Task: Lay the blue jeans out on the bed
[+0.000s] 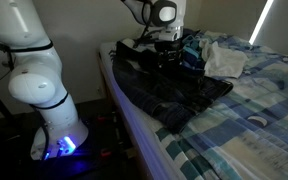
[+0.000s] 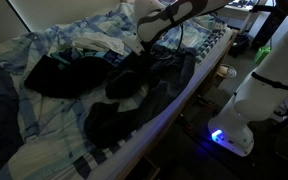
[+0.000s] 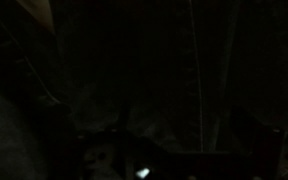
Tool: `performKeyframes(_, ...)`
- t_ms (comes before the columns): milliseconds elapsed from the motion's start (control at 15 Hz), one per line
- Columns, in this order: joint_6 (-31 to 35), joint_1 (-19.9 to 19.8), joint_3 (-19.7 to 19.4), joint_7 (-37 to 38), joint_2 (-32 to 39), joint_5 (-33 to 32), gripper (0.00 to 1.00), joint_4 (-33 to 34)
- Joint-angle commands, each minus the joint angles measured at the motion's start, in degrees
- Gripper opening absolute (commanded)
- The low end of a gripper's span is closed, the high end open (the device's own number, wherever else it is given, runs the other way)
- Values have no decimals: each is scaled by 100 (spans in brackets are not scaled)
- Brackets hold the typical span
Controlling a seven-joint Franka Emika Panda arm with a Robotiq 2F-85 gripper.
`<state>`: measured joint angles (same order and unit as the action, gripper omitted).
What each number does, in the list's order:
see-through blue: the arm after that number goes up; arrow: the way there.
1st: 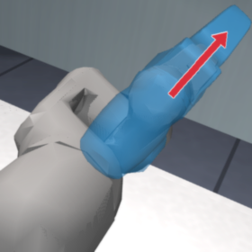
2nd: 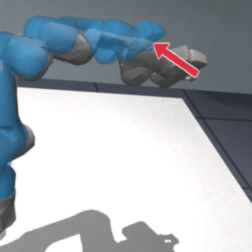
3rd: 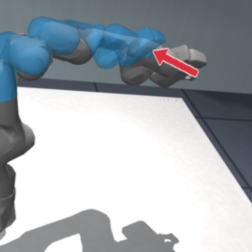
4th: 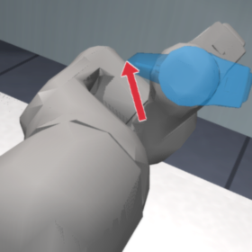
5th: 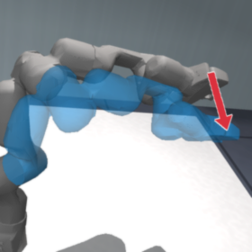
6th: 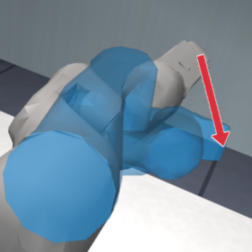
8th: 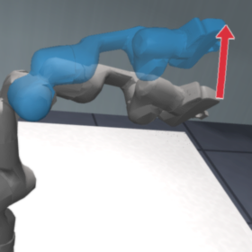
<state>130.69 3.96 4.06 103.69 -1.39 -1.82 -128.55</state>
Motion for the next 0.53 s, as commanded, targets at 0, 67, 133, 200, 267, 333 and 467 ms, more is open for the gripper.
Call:
performKeyframes(0,499,-33,-23,-121,156,59,100,-76)
performKeyframes(67,474,-34,-34,-105,251,34,100,70)
performKeyframes(133,543,-36,-50,-104,284,49,100,54)
performKeyframes(200,650,-33,-62,-105,274,43,84,-47)
performKeyframes(267,688,-28,-74,-81,288,18,72,-72)
performKeyframes(333,729,-22,-83,-60,293,0,66,-97)
performKeyframes(467,772,-10,-98,-14,266,-63,49,-144)
